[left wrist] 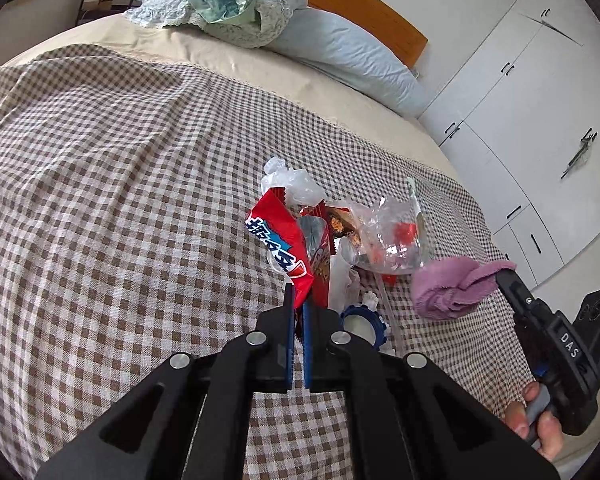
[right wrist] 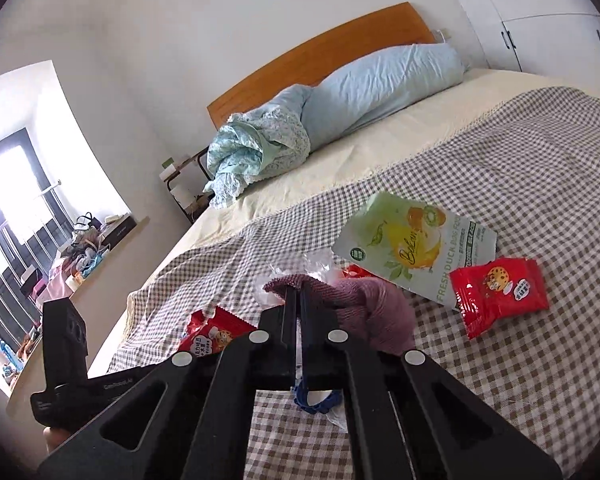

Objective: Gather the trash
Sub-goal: 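Grasp the red snack bag with left tool while right tool grasps the pink cloth, then carry the red snack bag and pink cloth with both tools to the trash bag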

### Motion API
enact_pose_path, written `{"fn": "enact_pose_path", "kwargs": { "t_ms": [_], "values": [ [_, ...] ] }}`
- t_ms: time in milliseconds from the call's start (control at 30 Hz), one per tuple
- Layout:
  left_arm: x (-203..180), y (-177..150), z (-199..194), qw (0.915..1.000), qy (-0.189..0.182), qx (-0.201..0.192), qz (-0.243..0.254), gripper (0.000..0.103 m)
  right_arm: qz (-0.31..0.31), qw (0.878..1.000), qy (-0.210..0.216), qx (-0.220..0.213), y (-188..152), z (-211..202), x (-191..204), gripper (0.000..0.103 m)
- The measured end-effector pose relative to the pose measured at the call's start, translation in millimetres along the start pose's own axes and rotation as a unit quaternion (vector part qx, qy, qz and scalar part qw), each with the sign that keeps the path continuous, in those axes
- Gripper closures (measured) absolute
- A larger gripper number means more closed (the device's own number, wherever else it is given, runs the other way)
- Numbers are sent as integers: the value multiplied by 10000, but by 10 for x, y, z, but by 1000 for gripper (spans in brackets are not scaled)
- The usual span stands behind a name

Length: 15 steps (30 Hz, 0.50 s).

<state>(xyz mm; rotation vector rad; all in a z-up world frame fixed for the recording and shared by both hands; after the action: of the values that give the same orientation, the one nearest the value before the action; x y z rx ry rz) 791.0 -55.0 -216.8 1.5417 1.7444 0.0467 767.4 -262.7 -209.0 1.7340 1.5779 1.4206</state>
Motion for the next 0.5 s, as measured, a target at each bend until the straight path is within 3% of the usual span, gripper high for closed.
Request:
{"fn": "enact_pose_path", "kwargs": {
  "t_ms": [233,367,500],
  "values": [
    [-95,-80,-331,9997,-63,-245,-49,103,-44,9995,54,-293,103,-393,43,101],
    [-249,-236,-453,9994,-64,-300,190,103,40,9996,72,-274,19,-589,60,101],
    [-486,-448,-616,9983,-130,-298,475,103,12,9987,-110,-499,74,-1042,80,101]
  ]
}}
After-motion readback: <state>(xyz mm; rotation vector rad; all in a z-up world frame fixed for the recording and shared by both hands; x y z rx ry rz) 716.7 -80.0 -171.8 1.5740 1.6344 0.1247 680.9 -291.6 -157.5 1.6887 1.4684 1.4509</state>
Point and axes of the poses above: each gripper's, at about its wrist camera, not at the fingertips, and z roughly the way its jaws point, x to its left, y to its top, the point moved 8 cm from there along z, roughly the way its jaws point, and after that the axes turned 7 degrees about -z, right-handed, at the moved point
